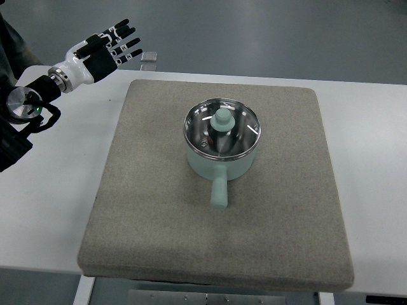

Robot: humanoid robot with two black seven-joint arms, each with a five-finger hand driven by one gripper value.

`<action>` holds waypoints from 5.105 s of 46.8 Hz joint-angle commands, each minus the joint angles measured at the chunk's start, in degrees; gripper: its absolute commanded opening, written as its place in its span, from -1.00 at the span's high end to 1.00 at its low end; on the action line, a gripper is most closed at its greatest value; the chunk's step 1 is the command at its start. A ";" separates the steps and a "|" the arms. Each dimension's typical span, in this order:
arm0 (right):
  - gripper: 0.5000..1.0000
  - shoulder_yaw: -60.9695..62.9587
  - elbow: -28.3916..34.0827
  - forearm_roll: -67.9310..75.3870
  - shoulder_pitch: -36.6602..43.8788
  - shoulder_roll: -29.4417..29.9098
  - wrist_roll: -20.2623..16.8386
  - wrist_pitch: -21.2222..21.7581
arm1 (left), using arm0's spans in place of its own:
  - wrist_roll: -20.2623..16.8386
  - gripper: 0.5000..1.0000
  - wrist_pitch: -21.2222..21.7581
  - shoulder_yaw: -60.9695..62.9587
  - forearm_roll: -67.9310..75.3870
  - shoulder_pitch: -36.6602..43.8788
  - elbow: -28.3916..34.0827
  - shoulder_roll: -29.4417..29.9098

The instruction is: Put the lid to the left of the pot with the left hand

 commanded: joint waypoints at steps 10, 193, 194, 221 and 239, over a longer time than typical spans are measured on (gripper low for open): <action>-0.69 0.04 0.08 0.00 -0.01 0.00 0.00 0.00 | -0.13 -0.98 0.17 0.00 0.53 0.07 0.18 -0.18; -0.69 0.04 -0.01 0.00 -0.01 0.00 0.00 0.00 | -9.10 -0.46 -2.02 15.56 111.62 -23.39 -39.99 -1.49; -0.69 0.04 -0.01 0.00 -0.01 0.00 0.00 0.00 | -9.10 -0.46 -2.02 15.56 111.71 -23.39 -39.99 -1.49; -0.69 0.04 -0.01 0.00 -0.01 0.00 0.00 0.00 | -9.10 -0.15 -1.23 15.47 113.56 -22.87 -39.90 -2.37; -0.69 0.04 -0.01 0.00 -0.01 0.00 0.00 0.00 | -9.10 0.03 -1.06 15.38 113.47 -22.87 -39.72 -2.37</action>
